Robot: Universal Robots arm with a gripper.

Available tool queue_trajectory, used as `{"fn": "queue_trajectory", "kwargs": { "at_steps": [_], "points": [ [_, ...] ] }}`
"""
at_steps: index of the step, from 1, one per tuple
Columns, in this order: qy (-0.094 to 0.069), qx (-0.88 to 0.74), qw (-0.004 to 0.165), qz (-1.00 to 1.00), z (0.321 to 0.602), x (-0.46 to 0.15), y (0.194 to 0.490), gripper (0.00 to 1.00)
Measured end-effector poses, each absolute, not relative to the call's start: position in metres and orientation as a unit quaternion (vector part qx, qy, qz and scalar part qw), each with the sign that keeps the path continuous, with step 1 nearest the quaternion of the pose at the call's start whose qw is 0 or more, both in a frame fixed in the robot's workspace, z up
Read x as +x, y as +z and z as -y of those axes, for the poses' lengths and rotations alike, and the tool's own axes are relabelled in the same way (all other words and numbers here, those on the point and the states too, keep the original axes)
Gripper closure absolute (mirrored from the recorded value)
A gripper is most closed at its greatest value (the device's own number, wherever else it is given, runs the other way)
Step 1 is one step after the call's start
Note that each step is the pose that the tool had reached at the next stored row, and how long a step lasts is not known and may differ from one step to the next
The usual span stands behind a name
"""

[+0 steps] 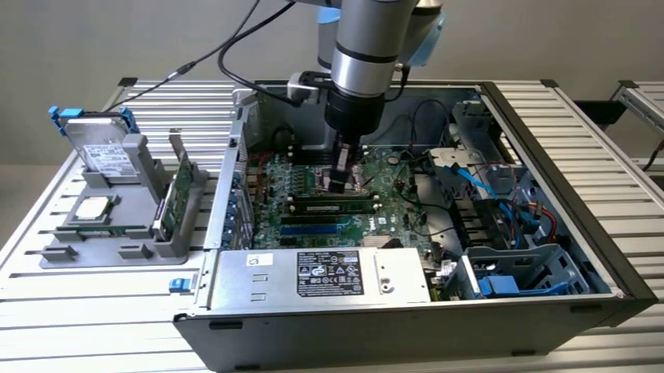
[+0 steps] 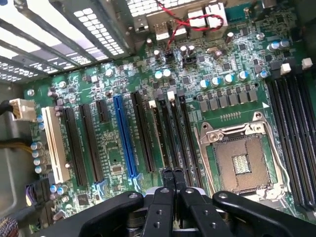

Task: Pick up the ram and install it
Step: 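Press down the ram until it locks into place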

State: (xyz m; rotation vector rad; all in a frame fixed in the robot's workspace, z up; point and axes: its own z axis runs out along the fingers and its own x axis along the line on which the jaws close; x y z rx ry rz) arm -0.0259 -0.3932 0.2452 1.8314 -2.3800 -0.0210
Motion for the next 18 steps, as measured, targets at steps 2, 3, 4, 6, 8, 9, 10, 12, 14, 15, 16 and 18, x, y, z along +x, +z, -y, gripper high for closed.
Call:
{"fn": "queue_trajectory", "kwargs": {
  "at_steps": [2, 3, 4, 6, 8, 9, 10, 12, 14, 15, 16, 18],
  "points": [
    [-0.008, 0.597, 0.069, 0.799, 0.3932, -0.0259, 0.2452, 0.9],
    [-0.009, 0.591, 0.069, 0.804, 0.3932, -0.0259, 0.2452, 0.9],
    [-0.009, 0.585, 0.069, 0.808, 0.3932, -0.0259, 0.2452, 0.9],
    [-0.01, 0.573, 0.069, 0.817, 0.3932, -0.0259, 0.2452, 0.9],
    [-0.011, 0.561, 0.069, 0.825, 0.3932, -0.026, 0.2452, 0.9],
    [-0.011, 0.556, 0.068, 0.828, 0.3932, -0.0259, 0.2452, 0.9],
    [-0.012, 0.551, 0.068, 0.832, 0.3932, -0.0259, 0.2452, 0.9],
    [-0.012, 0.541, 0.068, 0.838, 0.3932, -0.0259, 0.2452, 0.9],
    [-0.012, 0.53, 0.066, 0.845, 0.3932, -0.0259, 0.2452, 0.9],
    [-0.012, 0.526, 0.066, 0.848, 0.3932, -0.0259, 0.2452, 0.9],
    [-0.012, 0.521, 0.065, 0.851, 0.3932, -0.0259, 0.2452, 0.9],
    [-0.012, 0.511, 0.064, 0.857, 0.3932, -0.0259, 0.2451, 0.9]
  ]
}}
